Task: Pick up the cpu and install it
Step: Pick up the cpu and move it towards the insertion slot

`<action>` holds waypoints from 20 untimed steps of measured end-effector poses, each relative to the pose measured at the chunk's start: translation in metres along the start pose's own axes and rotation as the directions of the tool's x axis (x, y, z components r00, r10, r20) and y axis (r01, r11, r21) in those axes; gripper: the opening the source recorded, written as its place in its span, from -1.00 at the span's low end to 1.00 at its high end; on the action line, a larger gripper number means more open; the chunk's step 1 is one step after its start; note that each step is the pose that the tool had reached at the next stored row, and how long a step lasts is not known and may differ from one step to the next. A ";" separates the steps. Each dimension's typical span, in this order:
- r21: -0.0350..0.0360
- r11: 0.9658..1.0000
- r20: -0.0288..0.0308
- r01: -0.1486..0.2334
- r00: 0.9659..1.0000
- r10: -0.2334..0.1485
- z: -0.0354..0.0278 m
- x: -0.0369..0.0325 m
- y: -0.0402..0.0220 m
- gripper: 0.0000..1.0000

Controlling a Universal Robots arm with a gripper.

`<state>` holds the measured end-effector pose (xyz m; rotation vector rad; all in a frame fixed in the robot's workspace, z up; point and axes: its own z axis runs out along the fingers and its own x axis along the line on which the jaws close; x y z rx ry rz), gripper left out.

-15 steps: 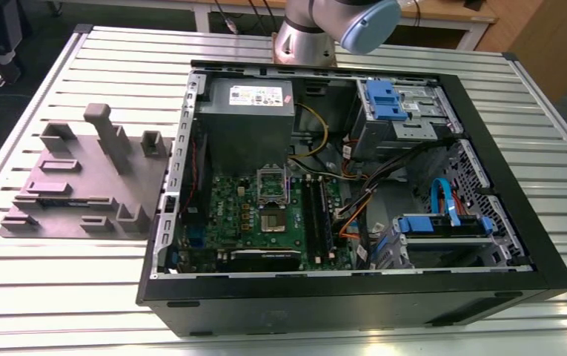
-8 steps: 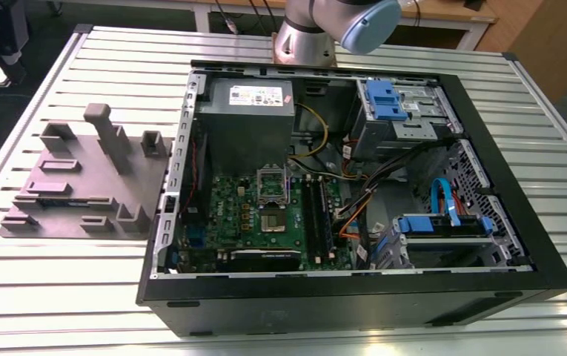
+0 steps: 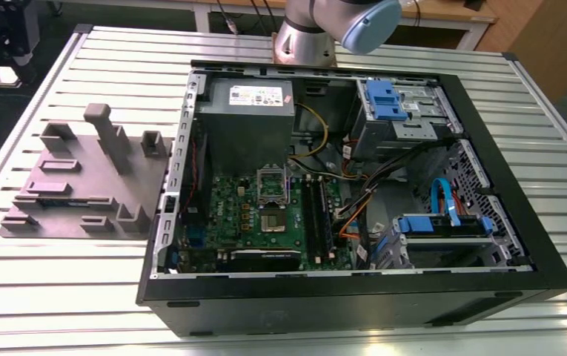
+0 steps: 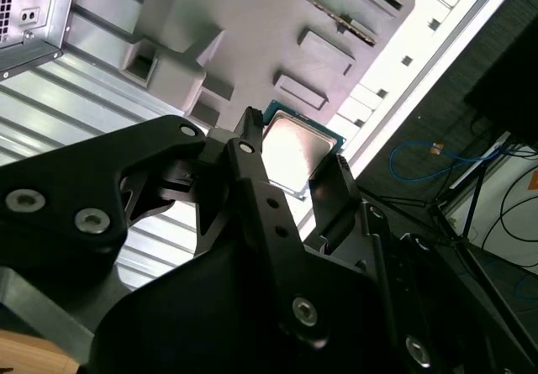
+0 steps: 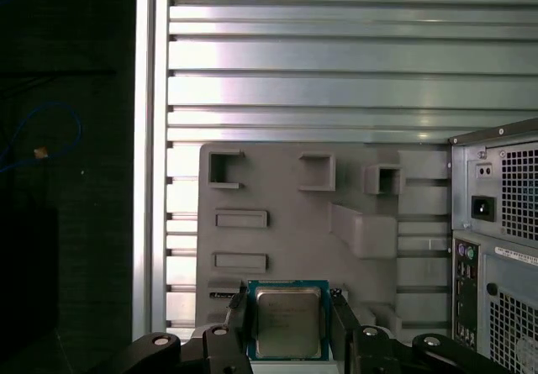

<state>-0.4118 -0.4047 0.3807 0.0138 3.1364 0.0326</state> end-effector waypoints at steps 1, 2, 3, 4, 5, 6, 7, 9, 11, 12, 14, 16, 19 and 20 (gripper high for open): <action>0.000 1.000 0.000 0.000 1.000 0.000 0.0000 -0.0003 0.0000 -0.06; 0.000 1.000 0.000 0.000 1.000 0.000 0.0000 -0.0004 0.0000 -0.06; 0.000 1.000 0.000 0.000 1.000 0.000 0.0000 -0.0005 0.0000 -0.06; 0.000 1.000 0.000 0.000 1.000 0.000 0.0000 -0.0007 0.0000 -0.06; 0.000 1.000 0.000 0.000 1.000 0.000 0.0000 -0.0009 0.0000 -0.06; 0.000 1.000 0.000 0.000 1.000 0.000 0.0000 -0.0013 0.0000 -0.06; 0.000 1.000 0.000 0.000 1.000 0.000 0.0000 -0.0019 0.0000 -0.06; 0.000 1.000 0.000 0.000 1.000 0.000 0.0000 -0.0022 0.0000 -0.06; 0.000 1.000 0.000 0.000 1.000 0.000 0.0001 -0.0026 0.0000 -0.06; 0.000 1.000 0.000 0.000 1.000 0.000 0.0001 -0.0028 0.0000 -0.06; 0.000 1.000 0.000 0.000 1.000 0.000 0.0001 -0.0033 0.0000 -0.06; 0.000 1.000 0.000 0.000 1.000 0.000 0.0001 -0.0037 0.0000 -0.06; 0.000 1.000 0.000 0.000 1.000 0.000 0.0001 -0.0059 0.0000 -0.06; 0.000 1.000 0.000 0.000 1.000 0.000 0.0002 -0.0061 0.0000 -0.06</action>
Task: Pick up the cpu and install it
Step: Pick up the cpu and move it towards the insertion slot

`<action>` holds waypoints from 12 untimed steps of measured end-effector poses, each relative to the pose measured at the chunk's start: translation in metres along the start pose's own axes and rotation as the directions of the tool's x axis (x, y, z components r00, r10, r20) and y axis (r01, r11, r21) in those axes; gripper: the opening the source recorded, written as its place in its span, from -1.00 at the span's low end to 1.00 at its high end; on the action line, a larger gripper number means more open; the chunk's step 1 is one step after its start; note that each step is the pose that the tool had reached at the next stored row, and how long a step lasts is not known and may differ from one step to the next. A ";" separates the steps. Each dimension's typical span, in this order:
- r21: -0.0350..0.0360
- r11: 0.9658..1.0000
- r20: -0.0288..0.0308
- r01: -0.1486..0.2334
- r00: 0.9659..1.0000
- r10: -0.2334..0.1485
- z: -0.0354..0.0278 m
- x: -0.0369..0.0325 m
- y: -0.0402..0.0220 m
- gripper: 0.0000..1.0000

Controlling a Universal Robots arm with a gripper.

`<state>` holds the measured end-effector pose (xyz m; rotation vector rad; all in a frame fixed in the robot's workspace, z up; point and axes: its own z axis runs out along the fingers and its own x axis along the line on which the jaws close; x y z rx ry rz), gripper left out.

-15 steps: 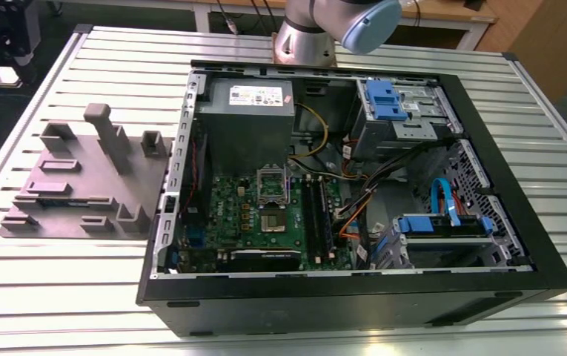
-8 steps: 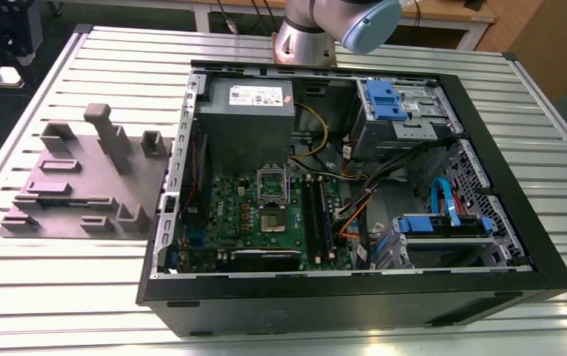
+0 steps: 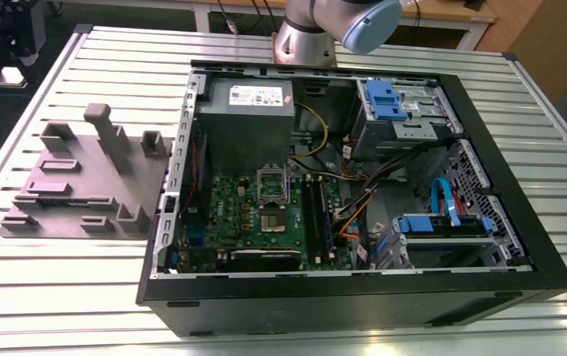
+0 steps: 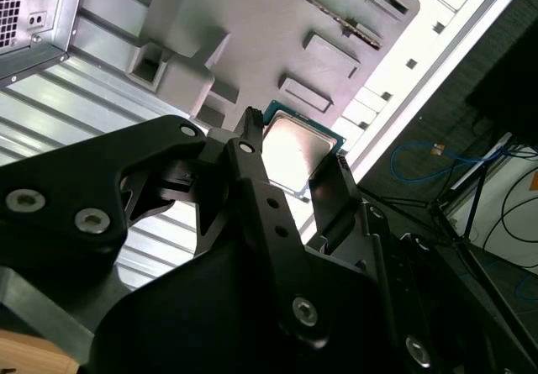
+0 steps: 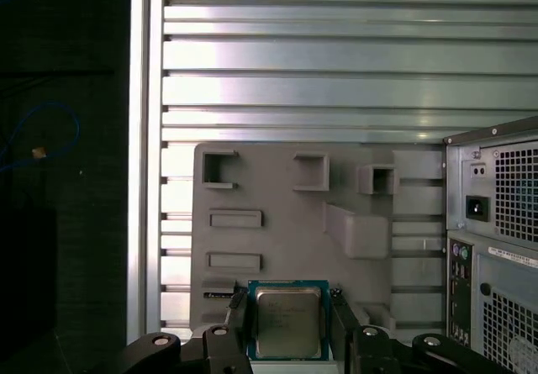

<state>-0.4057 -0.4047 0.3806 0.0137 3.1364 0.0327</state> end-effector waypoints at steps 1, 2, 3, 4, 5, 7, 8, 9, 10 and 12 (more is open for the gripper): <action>0.000 1.000 0.000 0.000 1.000 0.000 0.0000 -0.0002 0.0000 -0.06; 0.000 1.000 0.000 0.000 1.000 0.000 0.0000 -0.0005 0.0000 -0.06; 0.000 1.000 0.000 0.000 1.000 0.000 0.0000 -0.0008 0.0000 -0.06; 0.000 1.000 0.000 0.000 1.000 0.000 0.0000 -0.0011 0.0000 -0.06; 0.000 1.000 0.000 0.000 1.000 0.000 0.0000 -0.0015 0.0000 -0.06; 0.000 1.000 0.000 0.000 1.000 0.000 0.0000 -0.0021 0.0000 -0.06; 0.000 1.000 0.000 0.000 1.000 0.000 0.0000 -0.0023 0.0000 -0.06; 0.000 1.000 0.000 0.000 1.000 0.000 0.0000 -0.0026 0.0000 -0.06; 0.000 1.000 0.000 0.000 1.000 0.000 0.0000 -0.0029 0.0000 -0.06; 0.000 1.000 0.000 0.000 1.000 0.000 0.0000 -0.0034 0.0000 -0.06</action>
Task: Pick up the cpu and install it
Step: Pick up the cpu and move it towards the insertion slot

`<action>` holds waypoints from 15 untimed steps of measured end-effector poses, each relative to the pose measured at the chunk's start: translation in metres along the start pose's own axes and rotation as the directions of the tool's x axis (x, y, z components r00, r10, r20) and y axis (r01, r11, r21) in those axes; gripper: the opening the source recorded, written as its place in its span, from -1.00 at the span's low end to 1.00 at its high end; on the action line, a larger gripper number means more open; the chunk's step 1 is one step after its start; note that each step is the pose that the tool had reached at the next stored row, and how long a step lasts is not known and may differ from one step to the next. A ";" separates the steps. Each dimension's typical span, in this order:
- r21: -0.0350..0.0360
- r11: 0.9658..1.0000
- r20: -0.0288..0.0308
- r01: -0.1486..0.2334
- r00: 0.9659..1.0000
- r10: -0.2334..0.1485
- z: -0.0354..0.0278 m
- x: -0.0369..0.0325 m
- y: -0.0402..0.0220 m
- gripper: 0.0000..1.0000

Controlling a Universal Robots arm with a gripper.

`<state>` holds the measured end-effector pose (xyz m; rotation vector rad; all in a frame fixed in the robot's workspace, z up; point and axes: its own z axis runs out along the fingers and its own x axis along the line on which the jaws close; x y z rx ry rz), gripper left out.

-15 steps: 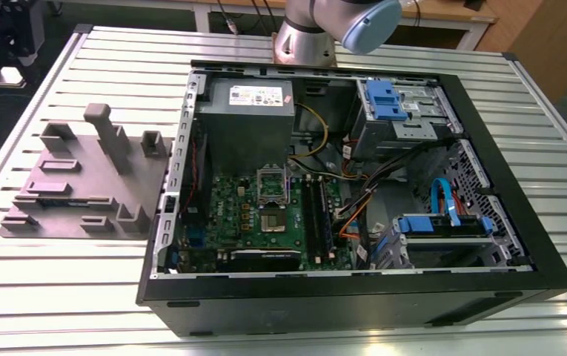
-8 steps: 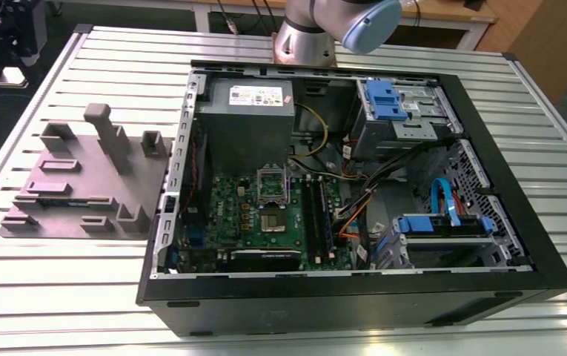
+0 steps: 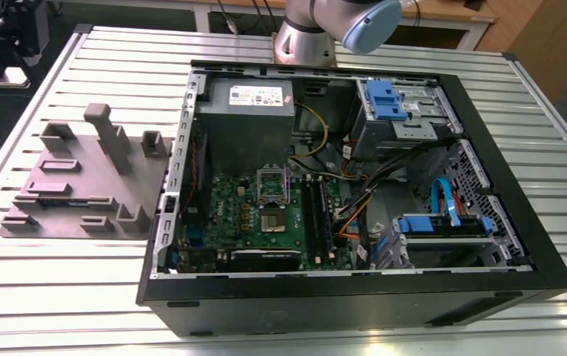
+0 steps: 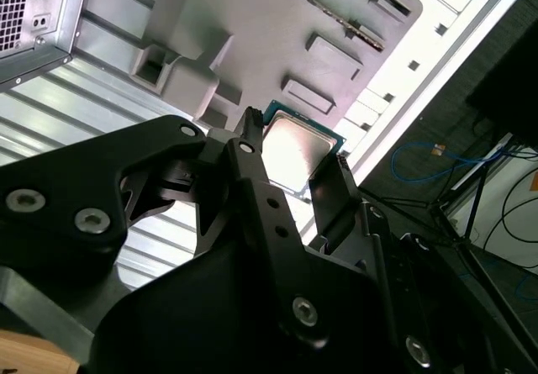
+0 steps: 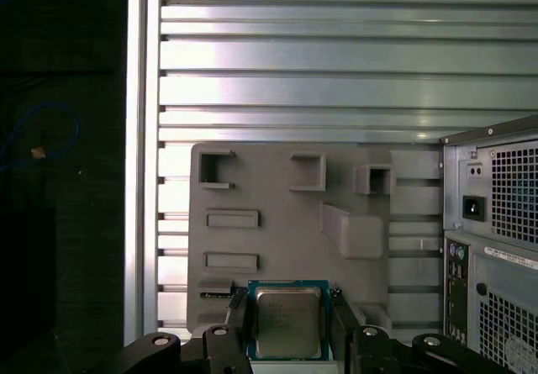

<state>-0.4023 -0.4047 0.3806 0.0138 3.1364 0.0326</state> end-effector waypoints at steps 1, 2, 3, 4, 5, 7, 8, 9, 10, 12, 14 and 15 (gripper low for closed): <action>0.000 1.000 0.000 0.000 1.000 0.000 0.0000 -0.0002 0.0000 -0.06; 0.000 1.000 0.000 0.000 1.000 0.000 0.0000 -0.0004 0.0000 -0.06; 0.000 1.000 0.000 0.000 1.000 0.000 0.0000 -0.0006 0.0000 -0.06; 0.000 1.000 0.000 0.000 1.000 0.000 0.0000 -0.0009 0.0000 -0.06; 0.000 1.000 0.000 0.000 1.000 0.000 0.0000 -0.0011 0.0000 -0.06; 0.000 1.000 0.000 0.000 1.000 0.000 0.0000 -0.0015 0.0000 -0.06; 0.000 1.000 0.000 0.000 1.000 0.000 0.0000 -0.0017 0.0000 -0.06; 0.000 1.000 0.000 0.000 1.000 0.000 0.0000 -0.0019 0.0000 -0.06; 0.000 1.000 0.000 0.000 1.000 0.000 0.0000 -0.0021 0.0000 -0.06; 0.000 1.000 0.000 0.000 1.000 0.000 0.0000 -0.0026 0.0000 -0.06; 0.000 1.000 0.000 0.000 1.000 0.000 0.0000 -0.0032 0.0000 -0.06; 0.000 1.000 0.000 0.000 1.000 0.000 0.0001 -0.0034 0.0000 -0.06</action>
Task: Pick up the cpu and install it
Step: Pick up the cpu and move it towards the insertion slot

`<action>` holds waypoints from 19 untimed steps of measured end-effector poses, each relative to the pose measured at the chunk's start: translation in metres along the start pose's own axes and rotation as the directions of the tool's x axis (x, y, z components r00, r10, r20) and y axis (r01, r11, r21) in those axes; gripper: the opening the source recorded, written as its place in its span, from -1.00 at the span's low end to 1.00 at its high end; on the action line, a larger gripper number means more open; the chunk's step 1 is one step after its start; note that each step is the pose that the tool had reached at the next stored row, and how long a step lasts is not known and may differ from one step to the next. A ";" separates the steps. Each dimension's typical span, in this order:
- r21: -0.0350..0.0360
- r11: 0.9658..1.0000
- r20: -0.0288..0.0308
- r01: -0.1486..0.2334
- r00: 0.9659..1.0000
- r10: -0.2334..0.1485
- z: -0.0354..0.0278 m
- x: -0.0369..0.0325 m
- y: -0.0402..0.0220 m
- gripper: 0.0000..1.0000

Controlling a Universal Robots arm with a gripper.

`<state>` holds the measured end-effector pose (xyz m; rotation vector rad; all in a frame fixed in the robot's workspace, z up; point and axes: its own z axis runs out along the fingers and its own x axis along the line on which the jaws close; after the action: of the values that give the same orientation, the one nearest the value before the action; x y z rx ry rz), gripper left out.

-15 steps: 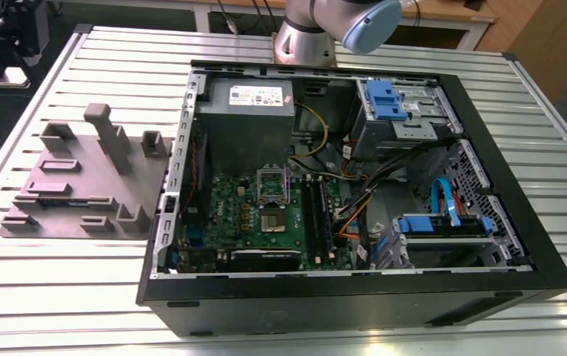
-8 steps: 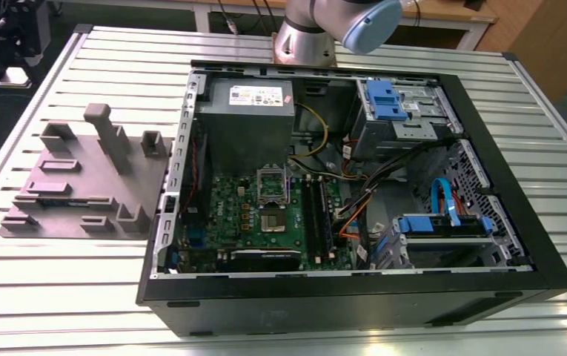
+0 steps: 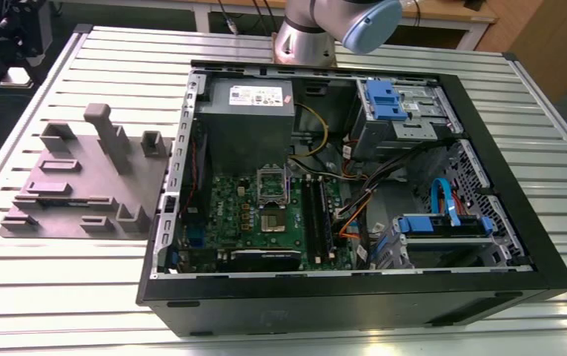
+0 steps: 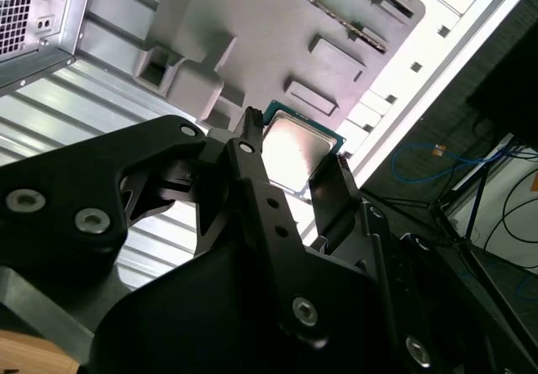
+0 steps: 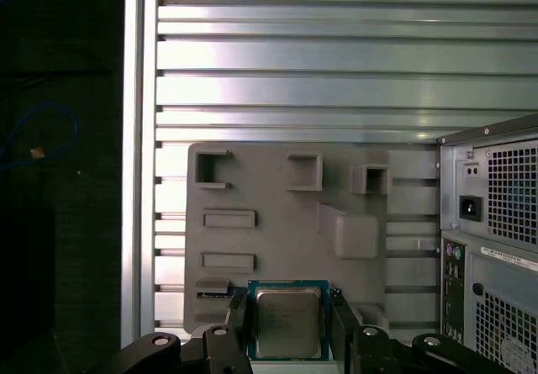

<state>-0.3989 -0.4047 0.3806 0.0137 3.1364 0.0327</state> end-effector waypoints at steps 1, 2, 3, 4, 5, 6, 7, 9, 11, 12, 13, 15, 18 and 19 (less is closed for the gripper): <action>0.000 1.000 0.000 0.000 1.000 0.000 0.0000 -0.0002 0.0000 -0.06; 0.000 1.000 0.000 0.000 1.000 0.000 0.0000 -0.0004 0.0000 -0.06; 0.000 1.000 0.000 0.000 1.000 0.000 0.0000 -0.0007 0.0000 -0.06; 0.000 1.000 0.000 0.000 1.000 0.000 0.0000 -0.0009 0.0000 -0.06; 0.000 1.000 0.000 0.000 1.000 0.000 0.0000 -0.0012 0.0000 -0.06; 0.000 1.000 0.000 0.000 1.000 0.000 0.0000 -0.0014 0.0000 -0.06; 0.000 1.000 0.000 0.000 1.000 0.000 0.0000 -0.0020 0.0000 -0.06; 0.000 1.000 0.000 0.000 1.000 0.000 0.0000 -0.0028 0.0000 -0.06; 0.000 1.000 0.000 0.000 1.000 0.000 0.0001 -0.0032 0.0000 -0.06; 0.000 1.000 0.000 0.000 1.000 0.000 0.0001 -0.0033 0.0000 -0.06; 0.000 1.000 0.000 0.000 1.000 0.000 0.0000 -0.0036 0.0000 -0.06; 0.000 1.000 0.000 0.000 1.000 0.000 0.0001 -0.0039 0.0000 -0.06; 0.000 1.000 0.000 0.000 1.000 0.000 0.0001 -0.0046 0.0000 -0.06; 0.000 1.000 0.000 0.000 1.000 0.000 0.0001 -0.0048 0.0000 -0.06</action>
<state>-0.3941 -0.4047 0.3805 0.0138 3.1364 0.0327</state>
